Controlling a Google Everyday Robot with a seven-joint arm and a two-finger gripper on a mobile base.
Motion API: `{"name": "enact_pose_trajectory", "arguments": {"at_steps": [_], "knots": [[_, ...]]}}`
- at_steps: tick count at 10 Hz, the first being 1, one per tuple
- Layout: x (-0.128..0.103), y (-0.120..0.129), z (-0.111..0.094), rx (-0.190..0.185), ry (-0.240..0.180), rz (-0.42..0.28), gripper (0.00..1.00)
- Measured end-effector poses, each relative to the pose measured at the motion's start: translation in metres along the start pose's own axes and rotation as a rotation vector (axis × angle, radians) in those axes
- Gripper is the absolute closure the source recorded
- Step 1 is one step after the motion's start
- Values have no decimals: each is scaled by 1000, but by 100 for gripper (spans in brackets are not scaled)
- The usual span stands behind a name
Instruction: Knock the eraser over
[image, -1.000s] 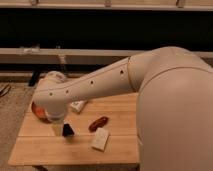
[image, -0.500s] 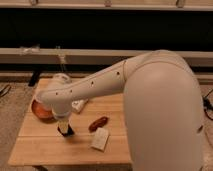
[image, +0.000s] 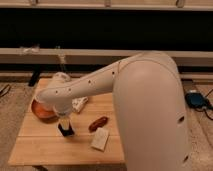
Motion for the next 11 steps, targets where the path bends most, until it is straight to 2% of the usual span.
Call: {"name": "enact_pose_trajectory", "arguments": {"at_steps": [4,7,9,11], "knots": [[8,-30,-6,58,-18,26,29],[2,-42,-10,78,-45,16,29],[3,-50,-24,96,-87,13,29],[3,-50,-27,97,-96,15,29]]}}
